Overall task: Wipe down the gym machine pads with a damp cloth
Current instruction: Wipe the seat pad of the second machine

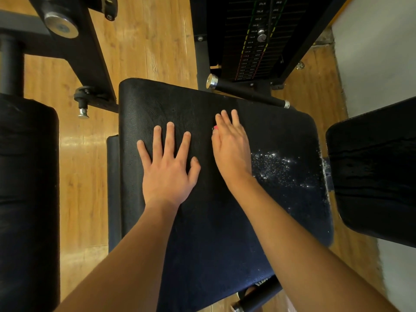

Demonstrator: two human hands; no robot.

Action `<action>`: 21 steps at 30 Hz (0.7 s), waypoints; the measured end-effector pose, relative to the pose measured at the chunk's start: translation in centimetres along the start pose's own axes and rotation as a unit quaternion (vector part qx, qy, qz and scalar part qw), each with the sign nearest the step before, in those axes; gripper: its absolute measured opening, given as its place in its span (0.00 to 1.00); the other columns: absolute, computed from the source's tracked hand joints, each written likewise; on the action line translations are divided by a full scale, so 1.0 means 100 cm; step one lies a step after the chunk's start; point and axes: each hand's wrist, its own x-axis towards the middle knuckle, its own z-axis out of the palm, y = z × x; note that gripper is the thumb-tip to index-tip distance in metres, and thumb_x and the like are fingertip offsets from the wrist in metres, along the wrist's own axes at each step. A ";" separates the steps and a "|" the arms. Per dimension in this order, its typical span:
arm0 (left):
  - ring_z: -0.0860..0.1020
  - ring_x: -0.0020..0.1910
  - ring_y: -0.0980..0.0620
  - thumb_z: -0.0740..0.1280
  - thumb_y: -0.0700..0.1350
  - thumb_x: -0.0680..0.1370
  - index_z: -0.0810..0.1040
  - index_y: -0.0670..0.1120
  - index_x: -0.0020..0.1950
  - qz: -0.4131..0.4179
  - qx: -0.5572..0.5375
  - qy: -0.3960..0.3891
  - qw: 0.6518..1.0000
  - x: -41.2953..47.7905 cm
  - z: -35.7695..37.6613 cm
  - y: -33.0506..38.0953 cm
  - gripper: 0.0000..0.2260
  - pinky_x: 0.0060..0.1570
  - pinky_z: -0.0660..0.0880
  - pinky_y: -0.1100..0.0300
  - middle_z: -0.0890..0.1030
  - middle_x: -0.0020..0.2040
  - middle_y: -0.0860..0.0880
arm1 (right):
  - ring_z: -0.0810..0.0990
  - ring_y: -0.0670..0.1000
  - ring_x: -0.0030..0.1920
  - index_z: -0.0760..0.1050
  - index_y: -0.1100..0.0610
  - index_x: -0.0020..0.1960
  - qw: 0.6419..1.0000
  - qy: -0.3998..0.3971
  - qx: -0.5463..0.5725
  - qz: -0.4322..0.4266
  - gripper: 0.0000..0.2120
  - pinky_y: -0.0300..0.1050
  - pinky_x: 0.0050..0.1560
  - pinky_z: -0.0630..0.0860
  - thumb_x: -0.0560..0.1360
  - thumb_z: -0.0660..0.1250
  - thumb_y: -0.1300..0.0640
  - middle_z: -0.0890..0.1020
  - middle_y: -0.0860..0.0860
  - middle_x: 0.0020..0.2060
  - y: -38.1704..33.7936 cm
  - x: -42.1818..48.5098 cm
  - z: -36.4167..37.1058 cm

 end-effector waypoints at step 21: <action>0.48 0.83 0.39 0.48 0.60 0.83 0.59 0.53 0.83 -0.003 -0.005 -0.016 1.000 0.000 -0.004 0.001 0.28 0.77 0.46 0.31 0.54 0.84 0.43 | 0.53 0.55 0.82 0.67 0.62 0.77 1.000 -0.005 0.026 0.006 0.21 0.53 0.81 0.56 0.87 0.55 0.57 0.67 0.56 0.78 -0.001 -0.018 -0.006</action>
